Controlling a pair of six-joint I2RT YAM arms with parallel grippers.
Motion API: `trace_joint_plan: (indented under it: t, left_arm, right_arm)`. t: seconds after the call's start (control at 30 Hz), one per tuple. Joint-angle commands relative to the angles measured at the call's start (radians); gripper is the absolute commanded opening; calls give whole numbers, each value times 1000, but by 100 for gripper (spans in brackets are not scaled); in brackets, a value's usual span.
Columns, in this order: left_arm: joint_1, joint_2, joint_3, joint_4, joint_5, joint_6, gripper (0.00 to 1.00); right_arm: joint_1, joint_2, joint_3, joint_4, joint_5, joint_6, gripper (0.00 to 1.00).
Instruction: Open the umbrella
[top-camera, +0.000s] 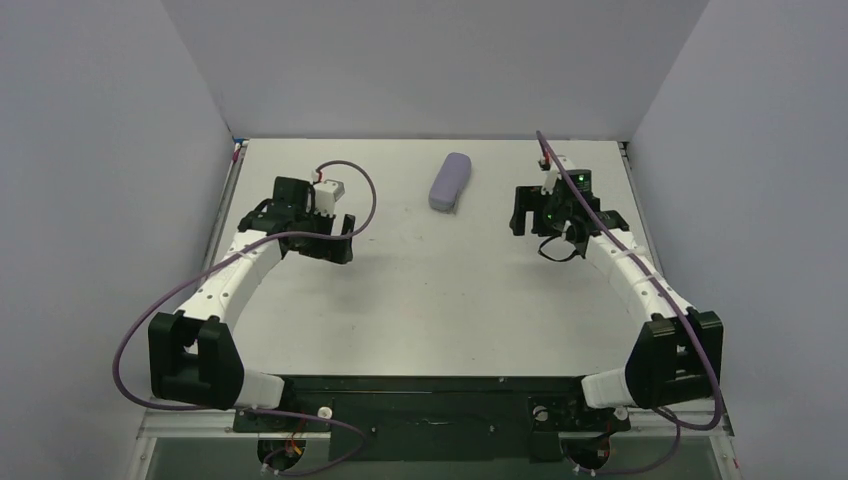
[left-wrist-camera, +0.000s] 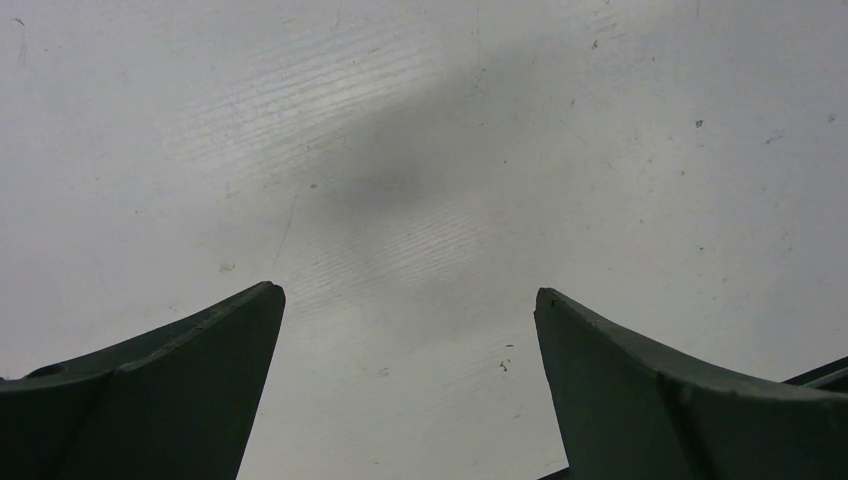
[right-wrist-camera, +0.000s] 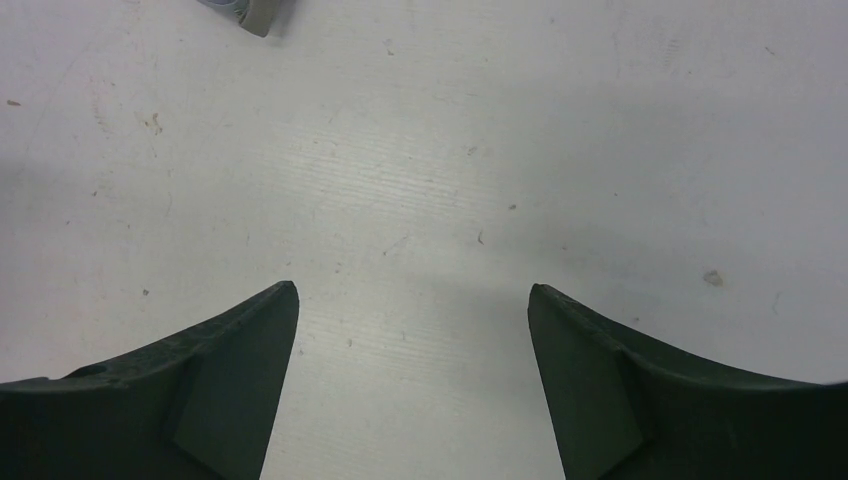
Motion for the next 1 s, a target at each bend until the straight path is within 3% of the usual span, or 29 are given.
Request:
trace_joint_plan:
  t: [0.0, 0.5, 0.97]
  left_arm:
    - [9, 14, 108, 26, 44, -37, 97]
    - [81, 70, 178, -42, 50, -67, 97]
    - [122, 106, 198, -54, 79, -75, 97]
  right_arm:
    - [82, 123, 129, 81, 47, 11, 79]
    - [228, 619, 516, 79, 72, -10, 66]
    - [279, 834, 710, 34, 108, -63, 59]
